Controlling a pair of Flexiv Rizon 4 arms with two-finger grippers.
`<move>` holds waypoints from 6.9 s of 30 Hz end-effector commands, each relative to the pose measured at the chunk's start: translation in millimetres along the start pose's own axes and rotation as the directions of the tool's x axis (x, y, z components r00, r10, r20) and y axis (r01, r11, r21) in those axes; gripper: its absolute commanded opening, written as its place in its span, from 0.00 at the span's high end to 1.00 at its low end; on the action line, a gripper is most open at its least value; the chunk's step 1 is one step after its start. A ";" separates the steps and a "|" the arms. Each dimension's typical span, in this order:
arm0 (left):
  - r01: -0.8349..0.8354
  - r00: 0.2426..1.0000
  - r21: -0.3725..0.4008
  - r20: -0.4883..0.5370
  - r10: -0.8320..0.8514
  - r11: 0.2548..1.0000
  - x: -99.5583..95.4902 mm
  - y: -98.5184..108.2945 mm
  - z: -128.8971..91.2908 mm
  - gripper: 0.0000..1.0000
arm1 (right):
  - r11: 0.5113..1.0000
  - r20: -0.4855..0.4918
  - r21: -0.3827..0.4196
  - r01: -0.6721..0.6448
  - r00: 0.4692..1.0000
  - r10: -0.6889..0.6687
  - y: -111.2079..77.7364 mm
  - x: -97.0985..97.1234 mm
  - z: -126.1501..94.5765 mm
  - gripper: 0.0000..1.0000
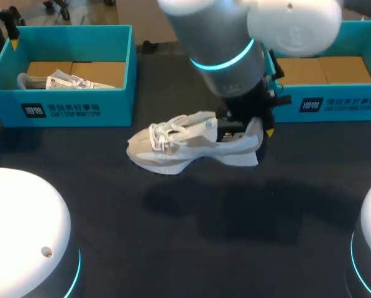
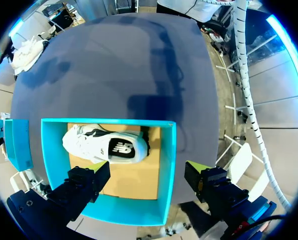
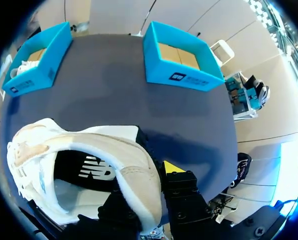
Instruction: Take the shoe out of the shoebox, open the shoe tongue, remove and reinsert the insole, then place the shoe into the shoebox
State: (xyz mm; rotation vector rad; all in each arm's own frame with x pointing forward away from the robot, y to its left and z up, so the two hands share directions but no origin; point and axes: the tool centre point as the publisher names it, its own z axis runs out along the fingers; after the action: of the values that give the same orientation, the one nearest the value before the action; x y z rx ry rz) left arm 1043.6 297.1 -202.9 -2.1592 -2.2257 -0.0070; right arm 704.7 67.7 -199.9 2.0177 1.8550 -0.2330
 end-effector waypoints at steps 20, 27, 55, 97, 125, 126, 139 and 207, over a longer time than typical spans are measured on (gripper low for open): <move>0.000 1.000 -0.002 -0.002 0.000 1.000 -0.1 -1.1 -0.2 0.00 | 0.998 -0.035 0.025 0.061 0.998 -0.061 -14.5 41.5 97.9 1.00; 0.000 1.000 -0.002 -0.002 0.000 1.000 -0.1 -1.1 -0.2 0.00 | 0.998 -0.019 0.039 0.051 0.999 -0.051 -13.7 46.2 118.8 1.00; 0.000 1.000 -0.002 -0.002 0.000 1.000 -0.1 -1.1 -0.2 0.00 | 0.997 -0.046 0.067 0.036 0.998 -0.033 -8.6 49.2 161.7 0.64; 0.000 1.000 -0.002 -0.002 0.000 1.000 -0.1 -1.1 -0.2 0.00 | 0.873 -0.139 -0.184 0.452 0.867 -0.478 -1.1 27.8 62.6 0.00; 0.000 1.000 -0.002 -0.002 0.000 1.000 -0.1 -1.1 -0.2 0.00 | 0.114 0.002 -0.492 0.863 0.132 -0.991 -13.6 36.5 52.5 0.00; 0.000 1.000 -0.002 -0.002 0.000 1.000 -0.1 -1.1 -0.2 0.00 | 0.114 0.002 -0.492 0.863 0.132 -0.991 -13.6 36.5 52.5 0.00; 0.000 1.000 -0.002 -0.002 0.000 1.000 -0.1 -1.1 -0.2 0.00 | 0.135 -0.065 -0.605 0.785 0.120 -0.991 -11.5 24.4 69.2 0.00; 0.000 1.000 -0.002 -0.002 0.000 1.000 -0.1 -1.1 -0.2 0.00 | 0.148 -0.132 -0.924 0.353 0.069 -0.989 -6.9 7.5 164.2 0.00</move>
State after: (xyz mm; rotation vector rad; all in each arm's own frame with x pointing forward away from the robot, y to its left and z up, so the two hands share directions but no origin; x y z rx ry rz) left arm 1043.5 297.1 -202.9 -2.1593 -2.2256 -0.0070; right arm 721.6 9.9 -354.0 0.1824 2.7524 1.2020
